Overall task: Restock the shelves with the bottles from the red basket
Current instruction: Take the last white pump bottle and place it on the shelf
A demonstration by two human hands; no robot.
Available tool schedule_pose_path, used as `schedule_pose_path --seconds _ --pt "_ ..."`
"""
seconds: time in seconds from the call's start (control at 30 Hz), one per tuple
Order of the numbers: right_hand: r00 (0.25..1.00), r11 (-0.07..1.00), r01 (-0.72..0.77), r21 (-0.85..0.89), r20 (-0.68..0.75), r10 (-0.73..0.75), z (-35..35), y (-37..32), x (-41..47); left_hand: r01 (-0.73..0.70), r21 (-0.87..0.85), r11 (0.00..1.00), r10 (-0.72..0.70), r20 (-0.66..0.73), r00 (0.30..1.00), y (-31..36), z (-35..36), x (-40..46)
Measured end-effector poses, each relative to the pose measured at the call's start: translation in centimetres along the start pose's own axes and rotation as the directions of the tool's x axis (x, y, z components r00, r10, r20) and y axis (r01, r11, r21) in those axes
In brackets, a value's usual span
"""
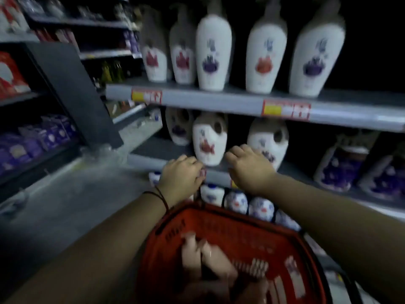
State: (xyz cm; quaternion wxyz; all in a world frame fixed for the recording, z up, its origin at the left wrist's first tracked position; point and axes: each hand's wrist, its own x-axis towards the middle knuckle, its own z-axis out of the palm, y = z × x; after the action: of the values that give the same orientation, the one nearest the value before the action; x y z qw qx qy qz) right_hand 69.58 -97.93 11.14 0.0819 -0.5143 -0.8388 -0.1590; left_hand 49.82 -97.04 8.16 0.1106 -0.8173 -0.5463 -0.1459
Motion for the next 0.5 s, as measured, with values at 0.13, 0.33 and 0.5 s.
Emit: schedule_pose_path --seconds 0.13,0.33,0.5 --pt "0.961 1.000 0.003 -0.013 0.277 0.001 5.1 -1.9 -6.5 -0.011 -0.084 0.996 0.037 0.318 0.948 1.4 4.9 -5.5" --pt "0.835 0.998 -0.062 0.009 0.548 0.047 11.1 -3.8 -11.3 0.086 -0.157 0.984 0.018 0.569 0.822 2.3 10.9 -10.8" --pt "0.723 0.998 -0.050 0.039 0.691 0.009 15.8 -5.3 -12.8 0.021 -0.092 0.996 0.057 0.765 0.642 2.2 16.3 -12.9"
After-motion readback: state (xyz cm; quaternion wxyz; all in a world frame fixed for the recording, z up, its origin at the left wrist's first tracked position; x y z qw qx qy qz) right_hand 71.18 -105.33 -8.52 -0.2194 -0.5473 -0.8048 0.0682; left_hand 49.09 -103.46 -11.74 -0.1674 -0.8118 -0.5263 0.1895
